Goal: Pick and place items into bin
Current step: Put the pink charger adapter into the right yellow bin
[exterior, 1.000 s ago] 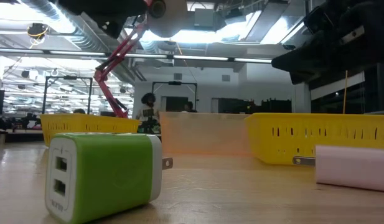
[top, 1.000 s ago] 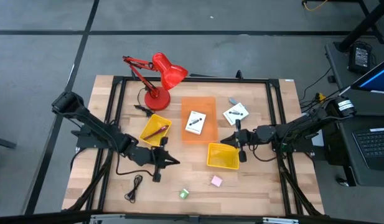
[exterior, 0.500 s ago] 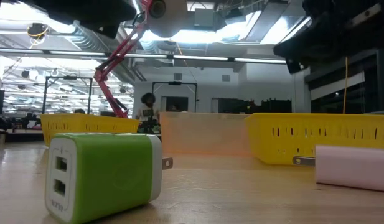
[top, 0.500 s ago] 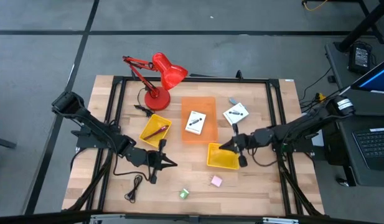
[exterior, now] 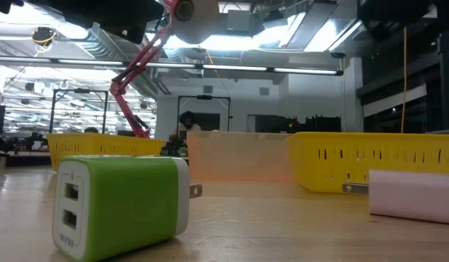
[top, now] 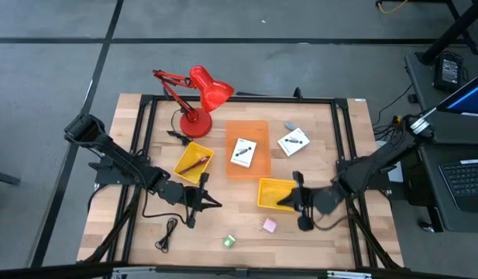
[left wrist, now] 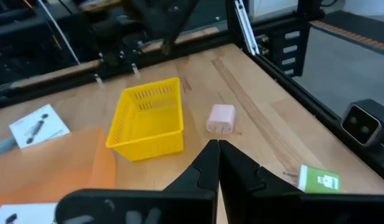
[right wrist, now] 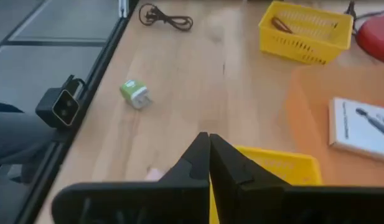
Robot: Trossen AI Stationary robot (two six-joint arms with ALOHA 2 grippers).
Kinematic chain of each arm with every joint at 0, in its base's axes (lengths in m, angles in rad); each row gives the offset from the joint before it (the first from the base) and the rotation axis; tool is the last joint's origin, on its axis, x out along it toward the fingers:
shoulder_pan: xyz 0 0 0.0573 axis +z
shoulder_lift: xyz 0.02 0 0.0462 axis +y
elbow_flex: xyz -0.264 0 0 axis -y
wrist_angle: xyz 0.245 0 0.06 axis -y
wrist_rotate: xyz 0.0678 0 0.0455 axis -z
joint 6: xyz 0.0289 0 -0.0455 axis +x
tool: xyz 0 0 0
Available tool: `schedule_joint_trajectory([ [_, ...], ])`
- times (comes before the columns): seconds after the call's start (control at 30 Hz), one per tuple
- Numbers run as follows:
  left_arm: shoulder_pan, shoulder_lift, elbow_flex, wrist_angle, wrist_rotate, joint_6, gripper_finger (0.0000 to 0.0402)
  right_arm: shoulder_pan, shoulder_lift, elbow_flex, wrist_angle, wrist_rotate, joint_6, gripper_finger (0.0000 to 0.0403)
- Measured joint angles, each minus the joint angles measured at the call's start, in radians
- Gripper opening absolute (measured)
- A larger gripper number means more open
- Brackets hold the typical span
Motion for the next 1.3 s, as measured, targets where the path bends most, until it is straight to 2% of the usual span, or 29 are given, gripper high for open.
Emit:
schedule_joint_trajectory([
  [0.07,0.000,0.000,-0.033,0.075,-0.023,0.016,0.0003,0.046,0.059,0.058,-0.058,0.024,0.058,0.0000],
  [0.2,0.000,0.000,-0.140,0.324,-0.012,0.046,0.0001,0.108,0.197,0.188,-0.214,0.025,0.218,0.0000],
  [0.3,0.000,0.000,-0.194,0.418,-0.017,0.023,0.0003,0.133,0.298,0.298,-0.362,0.000,0.356,0.0000],
  [0.43,0.000,0.000,-0.218,0.423,-0.066,-0.033,0.0003,0.147,0.424,0.474,-0.526,-0.073,0.487,0.0000],
  [0.67,0.000,0.000,-0.218,0.438,-0.096,-0.024,0.0003,0.159,0.604,0.761,-0.728,-0.113,0.551,0.0000],
  [0.8,0.000,0.000,-0.218,0.438,-0.099,-0.019,0.0003,0.159,0.668,0.870,-0.791,-0.115,0.640,0.0000],
  [0.9,0.000,0.000,-0.218,0.439,-0.099,0.015,0.0003,0.158,0.693,0.914,-0.816,-0.115,0.644,0.0007],
  [1.03,0.001,0.000,-0.218,0.452,-0.099,0.039,0.0003,0.158,0.695,0.906,-0.826,-0.115,0.662,0.0038],
  [1.3,0.016,0.000,-0.217,0.452,-0.099,0.039,0.0003,0.155,0.695,0.905,-0.863,-0.134,0.698,0.0146],
])
